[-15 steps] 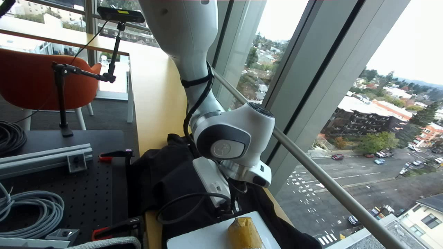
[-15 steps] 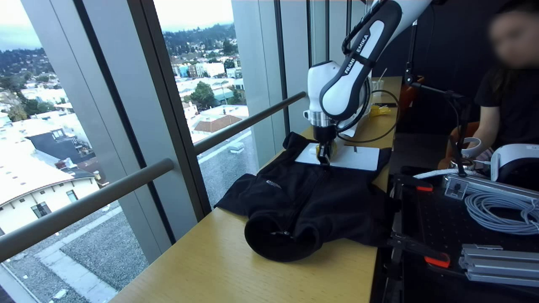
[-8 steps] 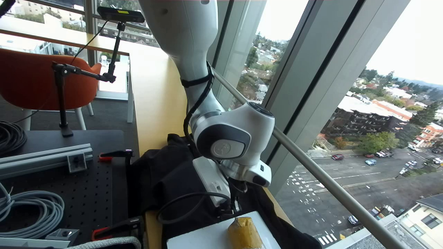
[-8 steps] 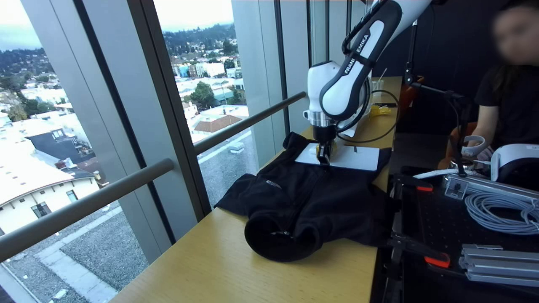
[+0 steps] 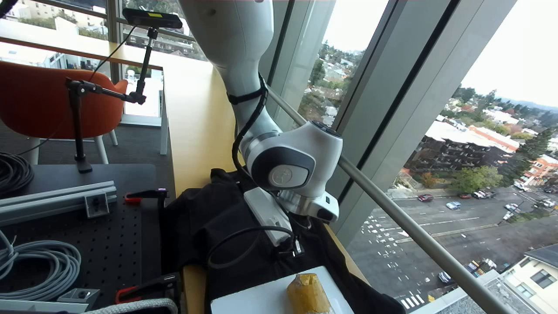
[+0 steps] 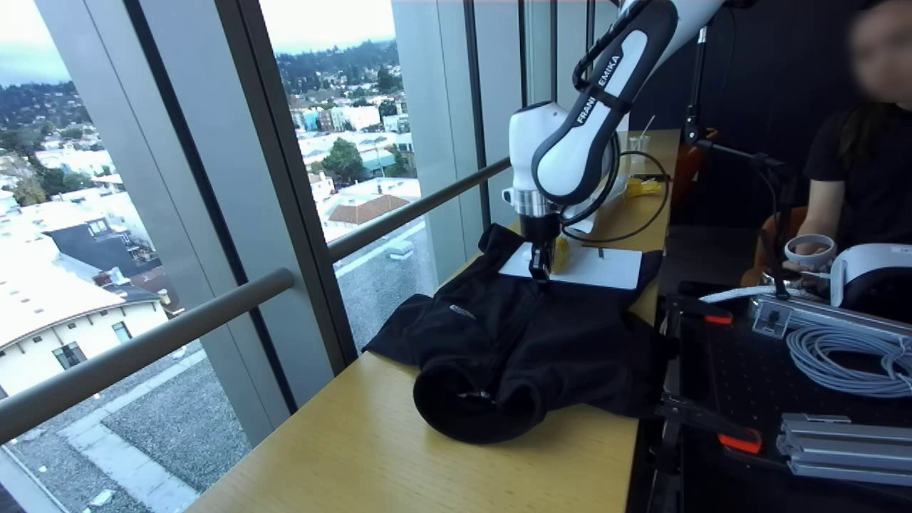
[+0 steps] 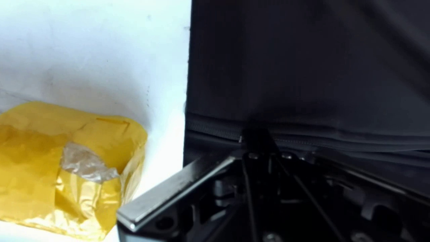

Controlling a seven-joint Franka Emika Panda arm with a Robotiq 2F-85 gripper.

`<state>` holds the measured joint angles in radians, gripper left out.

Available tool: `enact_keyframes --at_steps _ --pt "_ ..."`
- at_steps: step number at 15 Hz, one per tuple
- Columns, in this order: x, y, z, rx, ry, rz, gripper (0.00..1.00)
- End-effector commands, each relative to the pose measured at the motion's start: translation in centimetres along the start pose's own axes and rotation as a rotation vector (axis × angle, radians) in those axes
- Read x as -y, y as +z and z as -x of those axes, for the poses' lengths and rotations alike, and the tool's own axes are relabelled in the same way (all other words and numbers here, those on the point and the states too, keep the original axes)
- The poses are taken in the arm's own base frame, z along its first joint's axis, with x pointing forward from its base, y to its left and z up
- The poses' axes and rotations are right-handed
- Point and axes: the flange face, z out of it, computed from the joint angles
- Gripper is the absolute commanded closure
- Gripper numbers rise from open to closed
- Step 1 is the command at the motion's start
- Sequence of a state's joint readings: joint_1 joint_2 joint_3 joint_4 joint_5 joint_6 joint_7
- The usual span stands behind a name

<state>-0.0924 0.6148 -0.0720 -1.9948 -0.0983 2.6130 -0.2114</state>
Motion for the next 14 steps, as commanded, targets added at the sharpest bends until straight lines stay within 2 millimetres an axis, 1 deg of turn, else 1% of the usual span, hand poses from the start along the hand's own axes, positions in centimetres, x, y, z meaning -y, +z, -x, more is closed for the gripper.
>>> enact_keyframes --at_steps 1,6,8,14 --pt "3.1 -0.3 -1.4 0.007 -0.037 0.001 0.99" --pt "7.3 0.4 -2.4 0.017 -0.098 0.012 0.99" --pt "7.5 0.3 -2.1 0.017 -0.115 0.020 0.99" --pt "10.5 0.6 -2.5 0.026 -0.149 0.030 0.99"
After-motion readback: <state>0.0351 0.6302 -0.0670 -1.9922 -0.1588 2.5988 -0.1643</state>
